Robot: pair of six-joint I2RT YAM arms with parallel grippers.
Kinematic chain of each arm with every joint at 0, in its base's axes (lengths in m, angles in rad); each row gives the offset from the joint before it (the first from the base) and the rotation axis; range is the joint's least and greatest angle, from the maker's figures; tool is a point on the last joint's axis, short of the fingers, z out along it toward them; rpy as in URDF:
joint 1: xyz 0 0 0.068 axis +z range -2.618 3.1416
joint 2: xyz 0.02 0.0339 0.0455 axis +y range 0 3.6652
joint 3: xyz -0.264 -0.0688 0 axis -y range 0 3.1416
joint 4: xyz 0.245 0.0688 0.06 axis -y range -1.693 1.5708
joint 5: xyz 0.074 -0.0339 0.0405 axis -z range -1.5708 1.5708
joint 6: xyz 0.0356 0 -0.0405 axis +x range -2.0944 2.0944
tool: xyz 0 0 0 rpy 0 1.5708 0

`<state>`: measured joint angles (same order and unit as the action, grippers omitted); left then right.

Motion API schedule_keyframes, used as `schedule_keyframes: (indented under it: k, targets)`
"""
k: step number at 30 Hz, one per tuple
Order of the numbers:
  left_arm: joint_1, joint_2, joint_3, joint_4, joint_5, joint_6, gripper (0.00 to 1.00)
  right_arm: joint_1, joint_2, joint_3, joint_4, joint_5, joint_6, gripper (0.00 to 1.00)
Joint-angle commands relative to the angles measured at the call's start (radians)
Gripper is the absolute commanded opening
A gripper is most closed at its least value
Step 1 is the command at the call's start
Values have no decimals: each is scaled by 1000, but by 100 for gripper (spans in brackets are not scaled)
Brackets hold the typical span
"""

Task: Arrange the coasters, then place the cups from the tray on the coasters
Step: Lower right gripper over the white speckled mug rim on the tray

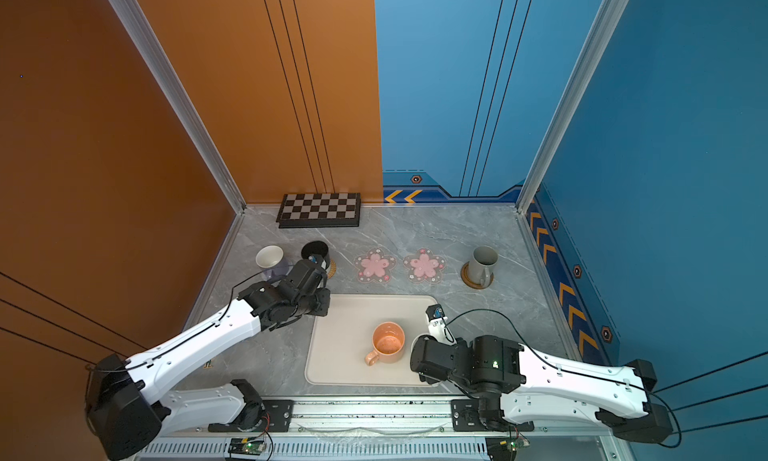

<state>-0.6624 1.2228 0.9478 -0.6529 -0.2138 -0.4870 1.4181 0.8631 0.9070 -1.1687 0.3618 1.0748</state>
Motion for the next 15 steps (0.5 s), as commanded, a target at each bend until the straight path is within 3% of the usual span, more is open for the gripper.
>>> schedule_keyframes:
  k: [1, 8, 15]
  targets:
    - [14, 13, 34, -21, -6, 18, 35, 56, 3, -21, -64, 26, 104, 73]
    - [23, 33, 54, -20, -7, 14, 35, 114, -20, -68, -94, 27, 214, 73]
    - [26, 41, 56, -21, -6, 5, 35, 125, 31, -100, -51, 19, 212, 73]
